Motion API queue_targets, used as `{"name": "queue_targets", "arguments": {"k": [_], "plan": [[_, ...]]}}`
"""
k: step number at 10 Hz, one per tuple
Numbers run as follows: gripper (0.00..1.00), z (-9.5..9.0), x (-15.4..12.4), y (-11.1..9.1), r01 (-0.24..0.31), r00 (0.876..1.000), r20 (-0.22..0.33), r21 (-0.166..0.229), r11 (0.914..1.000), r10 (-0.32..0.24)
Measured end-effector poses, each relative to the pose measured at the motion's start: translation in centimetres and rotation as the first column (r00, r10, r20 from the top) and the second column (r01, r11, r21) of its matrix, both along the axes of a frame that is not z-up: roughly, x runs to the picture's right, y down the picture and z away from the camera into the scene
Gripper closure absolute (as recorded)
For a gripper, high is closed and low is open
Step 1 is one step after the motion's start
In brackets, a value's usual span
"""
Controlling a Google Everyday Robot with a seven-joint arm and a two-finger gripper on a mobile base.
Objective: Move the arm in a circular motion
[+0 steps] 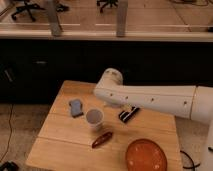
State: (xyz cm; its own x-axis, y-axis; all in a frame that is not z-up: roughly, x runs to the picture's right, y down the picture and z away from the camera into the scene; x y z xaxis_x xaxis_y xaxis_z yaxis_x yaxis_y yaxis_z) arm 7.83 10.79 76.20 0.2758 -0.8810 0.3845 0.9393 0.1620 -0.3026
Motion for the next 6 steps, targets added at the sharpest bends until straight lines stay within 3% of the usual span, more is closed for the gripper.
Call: {"name": "queue_targets", "arguments": {"k": [6], "plan": [[0.20, 0.6, 2.6, -0.6, 0.034, 0.999, 0.006, 0.004, 0.9994, -0.034]]}}
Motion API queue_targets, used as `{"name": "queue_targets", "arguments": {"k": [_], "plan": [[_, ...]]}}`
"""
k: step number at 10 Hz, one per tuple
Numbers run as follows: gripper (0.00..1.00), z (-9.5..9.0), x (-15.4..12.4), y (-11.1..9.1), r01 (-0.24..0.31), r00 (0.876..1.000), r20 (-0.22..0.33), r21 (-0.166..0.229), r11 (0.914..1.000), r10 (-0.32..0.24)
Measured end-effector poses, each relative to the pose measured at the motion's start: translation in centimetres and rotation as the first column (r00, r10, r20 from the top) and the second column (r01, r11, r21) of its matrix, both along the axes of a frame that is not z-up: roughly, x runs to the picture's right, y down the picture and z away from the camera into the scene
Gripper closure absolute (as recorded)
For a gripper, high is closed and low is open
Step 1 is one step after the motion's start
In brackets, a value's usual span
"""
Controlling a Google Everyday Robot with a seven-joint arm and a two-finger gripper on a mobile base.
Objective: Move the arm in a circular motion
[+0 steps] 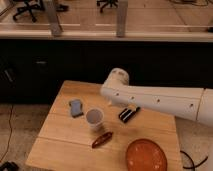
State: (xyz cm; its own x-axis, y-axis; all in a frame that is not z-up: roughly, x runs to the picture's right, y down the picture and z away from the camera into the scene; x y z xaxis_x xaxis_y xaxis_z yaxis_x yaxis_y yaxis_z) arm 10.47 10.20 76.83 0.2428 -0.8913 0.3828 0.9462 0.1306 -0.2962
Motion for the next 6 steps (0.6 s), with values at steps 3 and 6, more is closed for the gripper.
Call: {"name": "queue_targets", "arguments": {"k": [3, 6], "plan": [[0.20, 0.32, 2.00, -0.24, 0.022, 1.000, 0.002, 0.000, 0.9998, -0.022], [0.20, 0.68, 2.27, -0.30, 0.057, 0.998, 0.012, 0.002, 0.9984, -0.057]]}}
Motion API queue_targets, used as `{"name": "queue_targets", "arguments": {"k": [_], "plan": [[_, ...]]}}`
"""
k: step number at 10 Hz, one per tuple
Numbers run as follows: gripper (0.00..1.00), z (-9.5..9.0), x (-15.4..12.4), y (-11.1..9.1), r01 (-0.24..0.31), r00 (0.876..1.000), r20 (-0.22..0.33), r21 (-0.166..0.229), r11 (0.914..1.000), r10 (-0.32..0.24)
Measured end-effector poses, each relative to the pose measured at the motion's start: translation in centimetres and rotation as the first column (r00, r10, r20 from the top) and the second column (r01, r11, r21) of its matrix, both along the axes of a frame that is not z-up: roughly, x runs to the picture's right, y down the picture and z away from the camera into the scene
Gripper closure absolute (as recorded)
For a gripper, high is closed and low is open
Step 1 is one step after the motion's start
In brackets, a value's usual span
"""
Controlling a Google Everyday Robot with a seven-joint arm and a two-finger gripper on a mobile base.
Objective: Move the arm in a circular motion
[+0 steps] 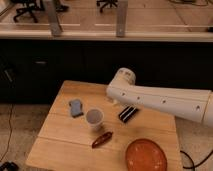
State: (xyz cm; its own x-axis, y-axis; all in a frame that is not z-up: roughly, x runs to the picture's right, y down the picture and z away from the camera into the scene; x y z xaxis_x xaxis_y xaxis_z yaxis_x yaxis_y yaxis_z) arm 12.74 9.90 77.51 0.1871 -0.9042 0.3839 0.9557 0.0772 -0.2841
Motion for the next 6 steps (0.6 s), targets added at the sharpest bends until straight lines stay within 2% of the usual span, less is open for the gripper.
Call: {"name": "queue_targets", "arguments": {"k": [6], "plan": [[0.20, 0.89, 1.37, -0.23, 0.064, 0.998, 0.009, 0.002, 0.9979, -0.064]]}}
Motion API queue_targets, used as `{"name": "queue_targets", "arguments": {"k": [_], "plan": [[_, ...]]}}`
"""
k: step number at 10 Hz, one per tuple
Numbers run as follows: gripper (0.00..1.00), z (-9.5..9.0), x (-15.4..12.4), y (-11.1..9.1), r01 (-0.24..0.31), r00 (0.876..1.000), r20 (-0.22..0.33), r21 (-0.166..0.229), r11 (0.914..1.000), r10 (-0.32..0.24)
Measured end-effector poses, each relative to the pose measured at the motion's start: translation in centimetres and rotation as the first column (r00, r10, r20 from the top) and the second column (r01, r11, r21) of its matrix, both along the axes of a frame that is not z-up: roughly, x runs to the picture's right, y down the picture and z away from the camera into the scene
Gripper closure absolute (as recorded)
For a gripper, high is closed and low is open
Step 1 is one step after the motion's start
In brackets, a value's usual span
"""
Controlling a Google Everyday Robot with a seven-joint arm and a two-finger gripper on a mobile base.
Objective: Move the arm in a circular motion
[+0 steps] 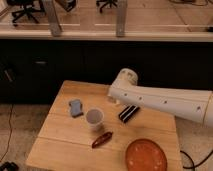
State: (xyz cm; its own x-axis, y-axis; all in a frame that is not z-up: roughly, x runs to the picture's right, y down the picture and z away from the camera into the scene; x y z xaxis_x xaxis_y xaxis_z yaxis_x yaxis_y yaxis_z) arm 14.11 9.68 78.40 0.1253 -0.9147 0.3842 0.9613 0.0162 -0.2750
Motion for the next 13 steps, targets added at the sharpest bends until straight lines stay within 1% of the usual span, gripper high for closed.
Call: {"name": "queue_targets", "arguments": {"k": [2, 5, 10, 13], "plan": [[0.20, 0.0, 0.3, 0.1, 0.015, 1.000, 0.000, -0.002, 0.9999, -0.015], [0.20, 0.6, 0.4, 0.0, 0.058, 0.998, 0.007, 0.000, 0.9983, -0.058], [0.20, 1.3, 1.7, -0.3, 0.097, 0.995, 0.008, 0.004, 0.9952, -0.097], [0.20, 1.6, 2.0, -0.4, 0.121, 0.993, 0.007, 0.007, 0.9927, -0.121]]}}
